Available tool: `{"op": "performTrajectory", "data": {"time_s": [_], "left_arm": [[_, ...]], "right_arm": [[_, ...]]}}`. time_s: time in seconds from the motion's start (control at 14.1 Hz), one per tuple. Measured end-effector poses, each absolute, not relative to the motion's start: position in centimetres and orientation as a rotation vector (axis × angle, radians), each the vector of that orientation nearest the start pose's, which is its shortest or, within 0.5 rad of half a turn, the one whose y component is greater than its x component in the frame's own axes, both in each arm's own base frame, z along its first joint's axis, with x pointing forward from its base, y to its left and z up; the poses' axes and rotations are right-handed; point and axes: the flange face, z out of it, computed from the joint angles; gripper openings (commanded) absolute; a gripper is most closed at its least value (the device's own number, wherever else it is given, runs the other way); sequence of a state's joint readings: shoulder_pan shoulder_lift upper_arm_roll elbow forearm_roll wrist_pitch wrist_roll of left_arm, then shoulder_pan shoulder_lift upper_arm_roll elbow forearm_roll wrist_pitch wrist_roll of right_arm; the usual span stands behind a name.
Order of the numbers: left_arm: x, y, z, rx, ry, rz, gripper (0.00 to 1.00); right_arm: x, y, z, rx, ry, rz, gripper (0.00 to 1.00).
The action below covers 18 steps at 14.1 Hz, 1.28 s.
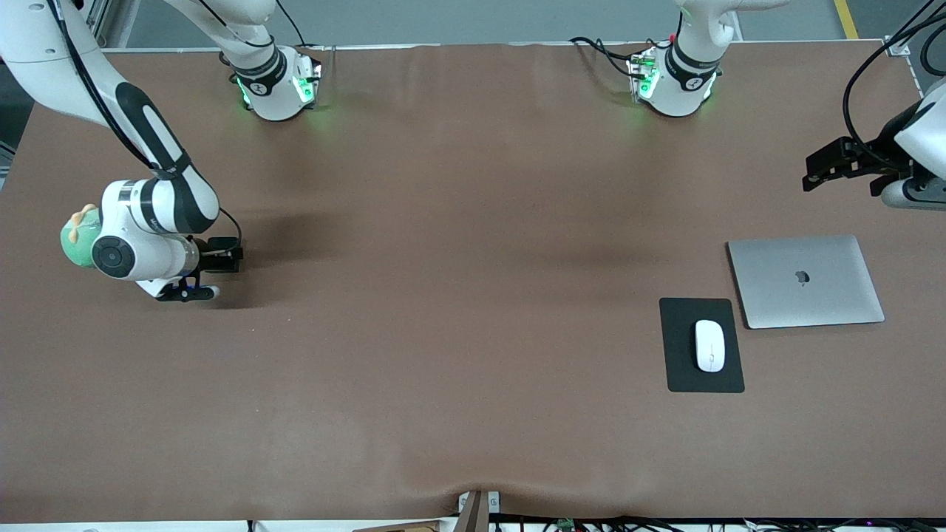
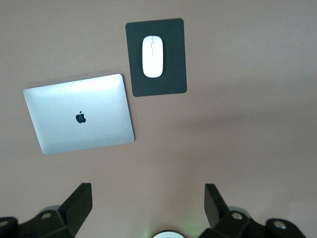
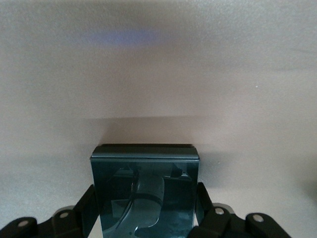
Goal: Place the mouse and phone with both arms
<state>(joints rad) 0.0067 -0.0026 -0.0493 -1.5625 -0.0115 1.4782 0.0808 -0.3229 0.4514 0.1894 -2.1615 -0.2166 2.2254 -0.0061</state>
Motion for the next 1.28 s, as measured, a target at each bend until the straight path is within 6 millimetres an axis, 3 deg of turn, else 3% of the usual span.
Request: {"op": "performTrajectory", "data": {"time_s": [0.21, 0.43, 0.71, 0.85, 1.14, 1.28], "left_arm": [[54.2, -2.2, 62.1, -3.146, 0.202, 0.143, 1.0], [54.3, -2.1, 62.0, -3.146, 0.2, 0.147, 1.0], [54.4, -2.1, 61.9, -3.132, 0.201, 0.15, 1.0], [54.4, -2.1, 61.8, -3.126, 0.204, 0.149, 1.0], [54.4, -2.1, 61.9, -3.126, 0.203, 0.146, 1.0], [54.4, -2.1, 61.9, -3.127, 0.202, 0.146, 1.0]], "right_arm": [[51.5, -6.9, 16.6, -3.11, -0.063, 0.649, 1.0], [54.5, -6.8, 20.2, -3.127, -0.069, 0.648, 1.0], [60.5, -4.9, 29.8, -3.186, -0.104, 0.541, 1.0], [62.4, -4.2, 34.6, -3.219, -0.112, 0.406, 1.0], [64.7, -3.8, 44.5, -3.269, -0.099, 0.027, 1.0], [64.2, -1.8, 50.0, -3.286, -0.135, -0.145, 1.0]]}}
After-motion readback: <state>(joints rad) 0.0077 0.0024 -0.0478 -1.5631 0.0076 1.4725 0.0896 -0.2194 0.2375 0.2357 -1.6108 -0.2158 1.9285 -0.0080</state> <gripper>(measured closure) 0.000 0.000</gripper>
